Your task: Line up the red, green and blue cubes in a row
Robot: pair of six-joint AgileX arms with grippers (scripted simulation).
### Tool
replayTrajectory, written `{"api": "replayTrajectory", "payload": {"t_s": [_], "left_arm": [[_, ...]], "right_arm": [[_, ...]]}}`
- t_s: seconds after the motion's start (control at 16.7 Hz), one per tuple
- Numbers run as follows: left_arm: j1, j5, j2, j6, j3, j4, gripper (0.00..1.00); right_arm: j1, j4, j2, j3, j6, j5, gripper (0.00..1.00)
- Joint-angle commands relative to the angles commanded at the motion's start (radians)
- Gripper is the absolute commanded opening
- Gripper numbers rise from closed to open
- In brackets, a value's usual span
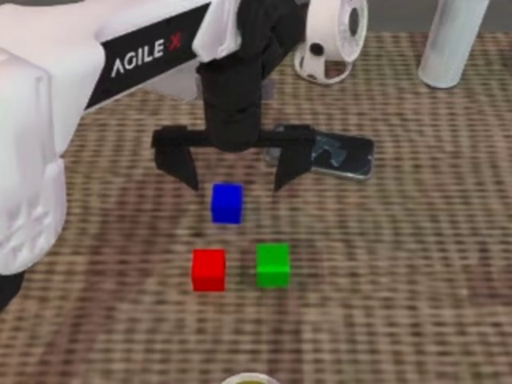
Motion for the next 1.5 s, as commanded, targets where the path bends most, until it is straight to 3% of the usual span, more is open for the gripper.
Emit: {"api": "replayTrajectory", "payload": {"t_s": [0.18,0.54,0.96,1.26,1.5], "left_arm": [[0.059,0.002,0.044,0.071,0.062,-0.016,1.0],[0.063,0.002,0.05,0.078,0.051,0.001,1.0],[0.067,0.003,0.122,0.082,-0.13,0.261,1.0],[0.067,0.003,0.131,0.083,-0.149,0.284,1.0],[0.067,0.003,0.131,0.083,-0.149,0.284,0.7]], "right_arm": [[0.0,0.0,0.0,0.0,0.0,0.0,1.0],[0.0,0.0,0.0,0.0,0.0,0.0,1.0],[0.0,0.0,0.0,0.0,0.0,0.0,1.0],[0.0,0.0,0.0,0.0,0.0,0.0,1.0],[0.0,0.0,0.0,0.0,0.0,0.0,1.0]]}}
